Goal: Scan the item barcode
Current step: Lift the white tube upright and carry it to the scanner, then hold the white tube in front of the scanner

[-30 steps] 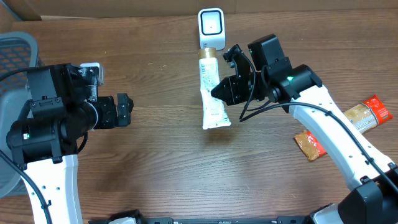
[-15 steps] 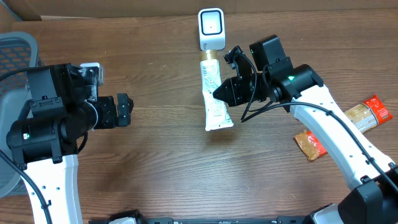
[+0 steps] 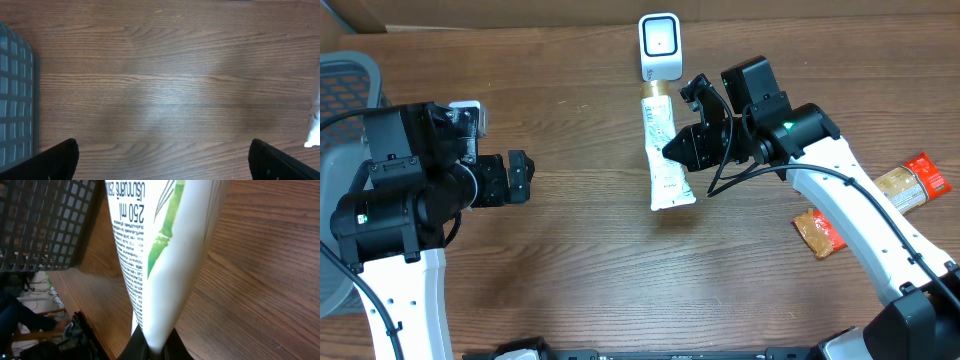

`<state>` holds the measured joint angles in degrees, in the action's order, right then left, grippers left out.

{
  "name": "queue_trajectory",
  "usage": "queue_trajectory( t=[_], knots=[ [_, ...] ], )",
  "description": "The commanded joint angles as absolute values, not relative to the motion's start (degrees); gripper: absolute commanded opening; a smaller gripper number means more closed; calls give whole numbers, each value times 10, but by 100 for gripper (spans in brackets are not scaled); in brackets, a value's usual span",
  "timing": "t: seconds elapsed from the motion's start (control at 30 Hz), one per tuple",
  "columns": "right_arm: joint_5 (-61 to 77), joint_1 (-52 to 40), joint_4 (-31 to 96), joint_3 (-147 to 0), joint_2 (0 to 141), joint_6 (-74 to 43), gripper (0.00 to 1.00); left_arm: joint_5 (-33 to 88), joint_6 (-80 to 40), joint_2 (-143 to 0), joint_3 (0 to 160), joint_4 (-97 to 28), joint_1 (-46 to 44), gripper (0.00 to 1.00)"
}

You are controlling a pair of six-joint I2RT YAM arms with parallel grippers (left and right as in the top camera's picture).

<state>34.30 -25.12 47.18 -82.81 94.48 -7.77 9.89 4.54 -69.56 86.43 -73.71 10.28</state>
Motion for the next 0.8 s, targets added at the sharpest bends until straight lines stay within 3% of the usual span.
queue_trajectory(
  t=[0.0, 0.2, 0.33, 0.4, 0.5, 0.6, 0.77],
  knots=[
    [362, -247, 464, -836, 926, -70, 4, 105, 52, -698, 874, -735, 105, 100],
    [354, -224, 441, -865, 930, -124, 3, 105, 52, -698, 874, -735, 105, 100],
    [118, -232, 481, -972, 992, -101, 3, 105, 52, -698, 874, -735, 105, 100],
    [-12, -244, 452, -1032, 1068, -31, 3, 105, 52, -698, 874, -735, 105, 100],
    [-170, -251, 284, -1037, 1156, 104, 3, 105, 52, -698, 874, -735, 105, 100],
    [-209, -252, 140, -1037, 1220, 274, 4, 105, 52, -698, 874, -735, 105, 100],
    [-297, -252, 17, -1037, 1290, 464, 4, 105, 52, -698, 874, -735, 105, 100]
  ],
)
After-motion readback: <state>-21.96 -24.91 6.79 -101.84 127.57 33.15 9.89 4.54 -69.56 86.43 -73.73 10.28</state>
